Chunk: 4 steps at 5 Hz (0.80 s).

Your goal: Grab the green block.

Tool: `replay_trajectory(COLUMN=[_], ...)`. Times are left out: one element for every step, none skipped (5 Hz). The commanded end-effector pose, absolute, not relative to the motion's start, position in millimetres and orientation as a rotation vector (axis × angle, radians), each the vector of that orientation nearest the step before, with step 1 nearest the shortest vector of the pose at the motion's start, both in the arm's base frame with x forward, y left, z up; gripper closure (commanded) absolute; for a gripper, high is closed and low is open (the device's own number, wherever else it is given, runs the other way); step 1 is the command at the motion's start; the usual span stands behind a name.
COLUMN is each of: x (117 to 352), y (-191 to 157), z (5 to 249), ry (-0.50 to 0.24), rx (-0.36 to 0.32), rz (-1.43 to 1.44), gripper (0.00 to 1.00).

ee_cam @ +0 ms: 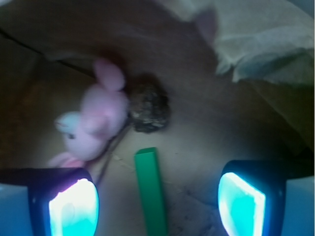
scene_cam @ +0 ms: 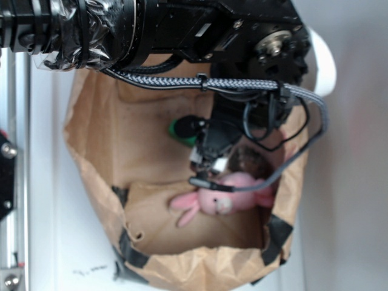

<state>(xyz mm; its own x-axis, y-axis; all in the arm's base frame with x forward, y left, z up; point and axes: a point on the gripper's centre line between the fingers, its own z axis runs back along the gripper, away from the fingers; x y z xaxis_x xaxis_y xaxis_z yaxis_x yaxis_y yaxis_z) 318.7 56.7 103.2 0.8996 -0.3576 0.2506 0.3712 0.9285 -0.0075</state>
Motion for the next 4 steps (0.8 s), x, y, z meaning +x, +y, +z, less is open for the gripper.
replay_trajectory(x=[314, 313, 311, 313], y=[55, 52, 46, 38], z=[104, 90, 81, 72], ry=[-0.298, -0.296, -0.308, -0.295], rx=[-0.004, 0.014, -0.026, -0.058], rz=[-0.469, -0.473, -0.459, -0.450], gripper=[0.00, 0.00, 0.00, 0.00])
